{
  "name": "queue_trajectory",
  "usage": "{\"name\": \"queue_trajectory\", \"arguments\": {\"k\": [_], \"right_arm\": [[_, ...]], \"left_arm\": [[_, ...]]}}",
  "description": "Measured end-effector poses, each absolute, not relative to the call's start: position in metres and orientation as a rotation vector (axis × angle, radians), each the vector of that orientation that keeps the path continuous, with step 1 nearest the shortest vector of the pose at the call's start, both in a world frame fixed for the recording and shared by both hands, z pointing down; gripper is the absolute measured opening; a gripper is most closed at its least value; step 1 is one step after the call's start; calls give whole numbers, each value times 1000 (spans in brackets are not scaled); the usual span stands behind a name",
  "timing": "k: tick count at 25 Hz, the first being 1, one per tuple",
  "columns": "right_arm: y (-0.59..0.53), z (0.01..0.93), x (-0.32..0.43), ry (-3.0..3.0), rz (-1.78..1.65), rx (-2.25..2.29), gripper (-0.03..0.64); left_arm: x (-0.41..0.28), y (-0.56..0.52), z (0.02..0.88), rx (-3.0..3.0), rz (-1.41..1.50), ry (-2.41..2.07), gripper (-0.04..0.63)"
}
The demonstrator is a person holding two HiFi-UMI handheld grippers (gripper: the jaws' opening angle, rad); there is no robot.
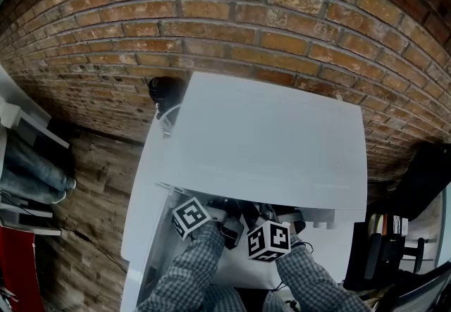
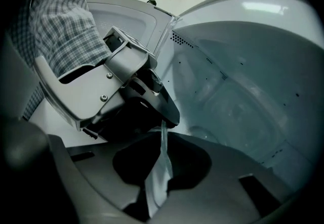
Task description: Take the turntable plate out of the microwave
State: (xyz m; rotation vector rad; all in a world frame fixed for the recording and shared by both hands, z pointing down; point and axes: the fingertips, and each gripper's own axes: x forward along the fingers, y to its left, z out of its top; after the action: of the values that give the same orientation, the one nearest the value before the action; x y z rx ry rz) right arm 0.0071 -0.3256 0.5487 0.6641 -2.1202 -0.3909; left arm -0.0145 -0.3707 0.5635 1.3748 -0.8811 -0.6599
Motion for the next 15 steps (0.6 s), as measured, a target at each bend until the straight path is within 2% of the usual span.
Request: {"name": "queue_trajectory", "arguments": {"k": [3, 5, 7, 11, 15], "right_arm": [[-315, 538, 11, -2170, -344, 737, 31], [-302, 532, 16, -2265, -153, 826, 31], [-291, 534, 24, -2383, 207, 970, 31], [-281, 547, 40, -2531, 1280, 1202, 31], [-285, 550, 57, -2543, 1858, 1359, 34]], "left_arm": [[-14, -371, 563, 1383, -658, -878, 31], [-14, -372, 563, 1383, -662, -875, 31], [-14, -371, 563, 1384, -664, -870, 31], [-14, -364, 564, 1366, -675, -854, 31], [-15, -354, 568, 1335, -687, -837, 31]]}}
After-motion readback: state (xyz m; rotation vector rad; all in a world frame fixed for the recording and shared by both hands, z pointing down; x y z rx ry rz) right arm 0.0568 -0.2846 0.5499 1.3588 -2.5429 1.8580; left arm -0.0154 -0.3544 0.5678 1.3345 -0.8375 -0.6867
